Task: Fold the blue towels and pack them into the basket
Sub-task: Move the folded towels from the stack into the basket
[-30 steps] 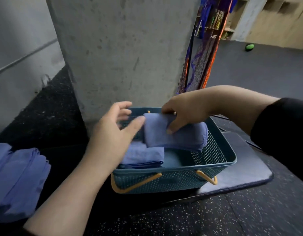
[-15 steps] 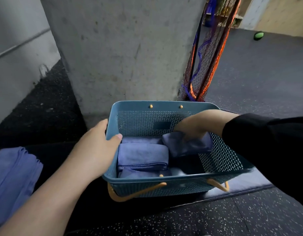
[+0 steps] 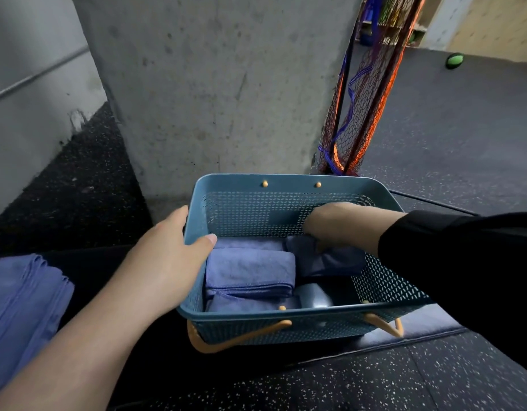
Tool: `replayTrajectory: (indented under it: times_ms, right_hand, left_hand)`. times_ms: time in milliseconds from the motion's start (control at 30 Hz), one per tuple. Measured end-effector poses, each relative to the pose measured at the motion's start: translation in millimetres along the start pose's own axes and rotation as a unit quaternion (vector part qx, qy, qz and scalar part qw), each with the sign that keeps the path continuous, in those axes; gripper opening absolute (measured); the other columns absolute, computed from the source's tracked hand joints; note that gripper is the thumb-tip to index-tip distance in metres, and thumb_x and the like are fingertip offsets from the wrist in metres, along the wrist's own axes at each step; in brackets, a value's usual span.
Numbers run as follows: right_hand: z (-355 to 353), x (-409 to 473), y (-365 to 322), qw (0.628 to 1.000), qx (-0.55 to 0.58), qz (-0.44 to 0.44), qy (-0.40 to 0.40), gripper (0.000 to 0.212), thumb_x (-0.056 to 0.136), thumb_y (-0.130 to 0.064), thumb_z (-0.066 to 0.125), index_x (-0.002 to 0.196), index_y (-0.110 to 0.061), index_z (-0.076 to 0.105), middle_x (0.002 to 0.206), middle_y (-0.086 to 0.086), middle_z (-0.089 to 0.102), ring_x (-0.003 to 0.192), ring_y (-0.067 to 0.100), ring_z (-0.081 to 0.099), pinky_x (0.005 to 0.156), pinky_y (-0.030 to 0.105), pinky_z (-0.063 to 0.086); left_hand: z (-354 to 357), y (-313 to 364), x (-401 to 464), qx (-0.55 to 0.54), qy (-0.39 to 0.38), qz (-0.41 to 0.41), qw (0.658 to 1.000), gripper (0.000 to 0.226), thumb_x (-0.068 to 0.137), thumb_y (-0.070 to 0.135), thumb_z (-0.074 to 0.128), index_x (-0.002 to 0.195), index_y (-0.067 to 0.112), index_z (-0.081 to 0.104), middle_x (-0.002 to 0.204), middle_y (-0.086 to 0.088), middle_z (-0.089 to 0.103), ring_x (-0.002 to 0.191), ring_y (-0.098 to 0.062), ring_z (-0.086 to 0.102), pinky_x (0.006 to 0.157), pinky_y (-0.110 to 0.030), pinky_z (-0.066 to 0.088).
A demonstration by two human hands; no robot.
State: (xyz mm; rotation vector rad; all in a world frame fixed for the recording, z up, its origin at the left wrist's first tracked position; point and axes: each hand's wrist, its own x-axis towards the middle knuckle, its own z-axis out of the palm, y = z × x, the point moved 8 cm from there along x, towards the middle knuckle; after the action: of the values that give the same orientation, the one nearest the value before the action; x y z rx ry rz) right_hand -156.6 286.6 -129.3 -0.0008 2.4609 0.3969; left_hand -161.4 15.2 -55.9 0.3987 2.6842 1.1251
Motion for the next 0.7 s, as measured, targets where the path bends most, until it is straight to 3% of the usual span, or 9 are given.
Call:
replayTrajectory:
  times_ms: [100, 200, 400, 500, 700]
  right_hand:
    - [-20.8, -17.6, -3.7, 0.985, -0.124, 0.021, 0.121, 0.034, 0.09, -0.042, 0.067, 0.113, -0.016, 0.068, 0.113, 0.005, 0.069, 0.106, 0.029, 0.067, 0.073, 0.035, 0.047]
    - [-29.6, -33.5, 3.5, 0.977, -0.128, 0.043, 0.166, 0.021, 0.097, -0.028, 0.059, 0.112, -0.016, 0.068, 0.114, 0.006, 0.069, 0.107, 0.031, 0.067, 0.074, 0.036, 0.047]
    - [-0.5, -39.0, 6.5, 0.997, -0.044, 0.014, 0.057, 0.023, 0.096, -0.024, 0.057, 0.115, -0.015, 0.069, 0.115, 0.006, 0.07, 0.106, 0.028, 0.067, 0.078, 0.028, 0.046]
    - [17.1, -29.8, 4.0, 0.998, -0.068, 0.006, 0.006, 0.031, 0.093, -0.023, 0.066, 0.124, -0.017, 0.065, 0.125, 0.003, 0.067, 0.114, 0.024, 0.064, 0.085, 0.025, 0.044]
    - [28.9, -28.9, 1.2, 0.998, -0.054, -0.03, -0.005, 0.039, 0.099, -0.015, 0.055, 0.138, -0.012, 0.047, 0.135, 0.011, 0.054, 0.121, 0.027, 0.056, 0.097, 0.033, 0.043]
  left_hand:
    - [-0.6, -0.3, 0.0, 0.003, 0.003, 0.002, 1.0, 0.026, 0.095, 0.035, 0.061, 0.121, 0.035, 0.061, 0.105, 0.012, 0.069, 0.095, -0.015, 0.066, 0.087, -0.04, 0.053]
    - [-0.5, -0.5, 0.3, 0.007, 0.0, 0.001, 1.0, 0.025, 0.095, 0.036, 0.06, 0.12, 0.035, 0.061, 0.104, 0.012, 0.069, 0.094, -0.015, 0.066, 0.086, -0.04, 0.053]
    - [-0.1, 1.2, -0.4, 0.007, 0.0, 0.006, 1.0, 0.022, 0.094, 0.037, 0.061, 0.116, 0.033, 0.062, 0.102, 0.011, 0.07, 0.093, -0.017, 0.066, 0.086, -0.041, 0.053]
    - [0.0, 1.0, -0.9, 0.002, -0.001, 0.009, 1.0, 0.022, 0.095, 0.035, 0.061, 0.117, 0.033, 0.062, 0.102, 0.012, 0.07, 0.093, -0.016, 0.066, 0.086, -0.04, 0.053]
    - [0.3, -1.6, 0.4, -0.01, -0.004, 0.013, 1.0, 0.021, 0.095, 0.034, 0.063, 0.116, 0.034, 0.063, 0.101, 0.014, 0.071, 0.091, -0.012, 0.067, 0.086, -0.04, 0.054]
